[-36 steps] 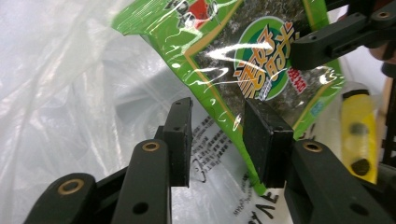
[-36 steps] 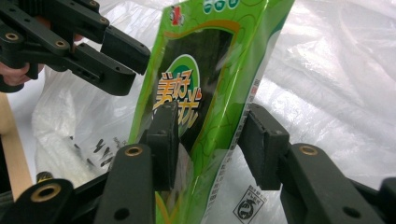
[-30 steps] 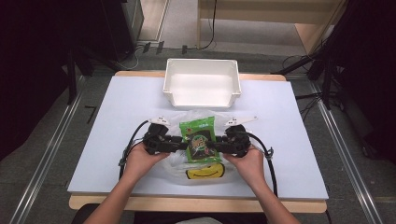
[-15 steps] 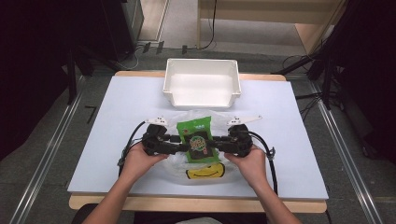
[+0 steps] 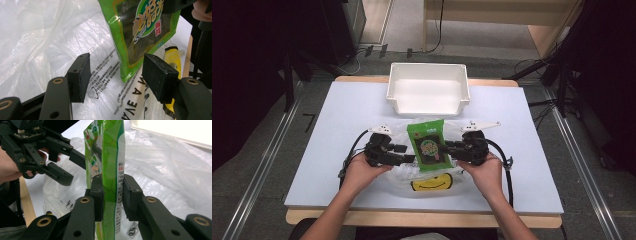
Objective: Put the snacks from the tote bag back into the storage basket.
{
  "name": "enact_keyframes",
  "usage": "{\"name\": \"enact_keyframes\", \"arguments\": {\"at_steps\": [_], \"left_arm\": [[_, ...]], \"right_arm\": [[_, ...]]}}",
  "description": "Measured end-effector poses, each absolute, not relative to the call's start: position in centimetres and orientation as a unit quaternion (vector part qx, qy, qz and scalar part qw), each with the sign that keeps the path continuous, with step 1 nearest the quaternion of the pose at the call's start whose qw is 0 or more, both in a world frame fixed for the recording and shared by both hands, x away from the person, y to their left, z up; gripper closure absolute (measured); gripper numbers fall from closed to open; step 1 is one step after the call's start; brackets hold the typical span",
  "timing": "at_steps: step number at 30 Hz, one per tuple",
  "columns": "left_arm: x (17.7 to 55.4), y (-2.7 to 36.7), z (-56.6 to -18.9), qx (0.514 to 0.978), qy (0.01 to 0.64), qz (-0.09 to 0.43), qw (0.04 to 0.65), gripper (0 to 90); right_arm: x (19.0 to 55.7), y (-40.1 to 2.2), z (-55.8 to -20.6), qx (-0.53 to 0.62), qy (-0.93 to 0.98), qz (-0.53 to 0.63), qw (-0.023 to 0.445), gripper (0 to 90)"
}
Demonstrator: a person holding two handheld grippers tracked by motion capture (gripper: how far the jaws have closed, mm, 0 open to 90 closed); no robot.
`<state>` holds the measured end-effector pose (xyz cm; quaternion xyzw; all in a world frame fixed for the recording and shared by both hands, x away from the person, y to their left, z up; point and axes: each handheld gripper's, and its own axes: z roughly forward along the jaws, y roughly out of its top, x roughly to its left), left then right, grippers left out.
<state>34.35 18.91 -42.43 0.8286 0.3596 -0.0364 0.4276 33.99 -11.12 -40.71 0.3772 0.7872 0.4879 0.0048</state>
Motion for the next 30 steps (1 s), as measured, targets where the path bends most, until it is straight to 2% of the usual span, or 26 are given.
{"name": "enact_keyframes", "arguments": {"at_steps": [30], "left_arm": [[34.6,18.7,-42.9,0.833,0.361,-0.037,0.418,40.0]], "right_arm": [[34.9,-12.7,-39.3,0.393,0.778,0.487,0.056,74.7]]}}
